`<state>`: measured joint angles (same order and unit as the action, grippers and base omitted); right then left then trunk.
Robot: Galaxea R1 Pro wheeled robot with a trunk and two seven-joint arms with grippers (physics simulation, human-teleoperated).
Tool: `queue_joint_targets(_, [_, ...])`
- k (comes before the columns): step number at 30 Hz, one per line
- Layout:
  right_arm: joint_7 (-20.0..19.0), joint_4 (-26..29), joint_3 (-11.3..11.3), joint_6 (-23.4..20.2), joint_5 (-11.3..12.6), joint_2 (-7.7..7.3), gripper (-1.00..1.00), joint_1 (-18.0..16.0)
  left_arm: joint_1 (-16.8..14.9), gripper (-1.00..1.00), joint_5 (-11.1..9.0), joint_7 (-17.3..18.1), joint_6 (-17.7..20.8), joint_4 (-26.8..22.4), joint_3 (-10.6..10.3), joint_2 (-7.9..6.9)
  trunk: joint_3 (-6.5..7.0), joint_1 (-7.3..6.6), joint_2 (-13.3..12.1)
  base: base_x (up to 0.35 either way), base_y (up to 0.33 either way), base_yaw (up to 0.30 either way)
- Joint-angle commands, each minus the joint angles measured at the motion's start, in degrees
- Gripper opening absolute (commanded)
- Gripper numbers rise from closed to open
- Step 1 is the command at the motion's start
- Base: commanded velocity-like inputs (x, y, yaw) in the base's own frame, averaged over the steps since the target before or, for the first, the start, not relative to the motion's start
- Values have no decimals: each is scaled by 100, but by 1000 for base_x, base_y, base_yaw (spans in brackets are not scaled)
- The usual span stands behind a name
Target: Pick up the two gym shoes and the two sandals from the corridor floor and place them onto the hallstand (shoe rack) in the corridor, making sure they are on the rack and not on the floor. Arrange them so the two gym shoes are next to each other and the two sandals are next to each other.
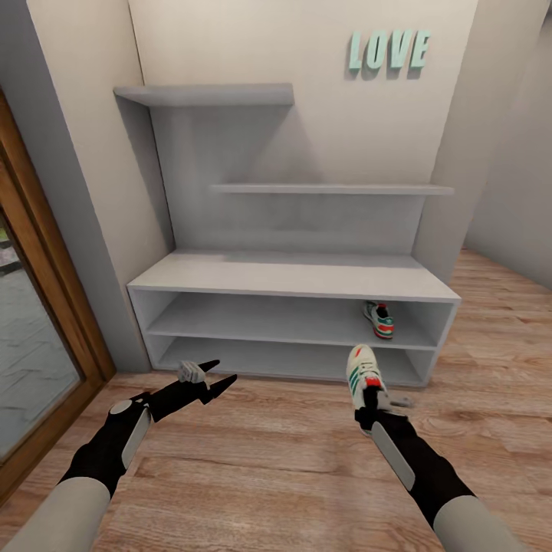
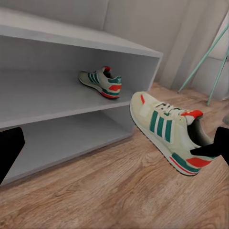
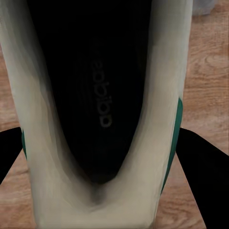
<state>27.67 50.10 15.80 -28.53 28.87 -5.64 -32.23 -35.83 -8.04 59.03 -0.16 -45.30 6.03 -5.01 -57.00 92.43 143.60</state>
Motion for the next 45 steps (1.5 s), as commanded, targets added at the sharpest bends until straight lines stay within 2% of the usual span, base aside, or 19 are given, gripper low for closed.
queue_joint_targets(1, [-157,6,35,-15,35,-8,-100,-4,-3,100,-13,20,-1,3,4,3,-6,-1,2,0,0,0])
queue_joint_targets(7, [-923,-30,38,-13,23,-7,-100,-30,-3,100,-8,20,-1,3,4,12,-6,-1,2,0,0,0])
queue_joint_targets(11, [-1031,-43,37,-13,16,-8,-100,-58,-4,100,-11,20,-1,3,-5,20,-6,-1,2,0,0,0])
queue_joint_targets(21, [-1011,-122,21,101,5,-15,-100,-64,-3,100,-13,19,-4,8,-14,34,-6,-1,2,0,0,0])
queue_joint_targets(30, [-1009,-735,-2,1092,4,-16,-100,-65,-3,100,-13,20,-5,11,-14,35,-6,-1,2,0,0,0])
queue_joint_targets(34, [-1009,-923,-7,1403,6,-19,-100,-65,-3,100,-9,20,-4,8,-14,35,-6,-1,2,0,0,0])
queue_joint_targets(45, [-1007,-997,-8,1542,12,-37,-100,-65,-3,100,-13,29,-1,7,-17,35,-6,-1,2,31,0,0])
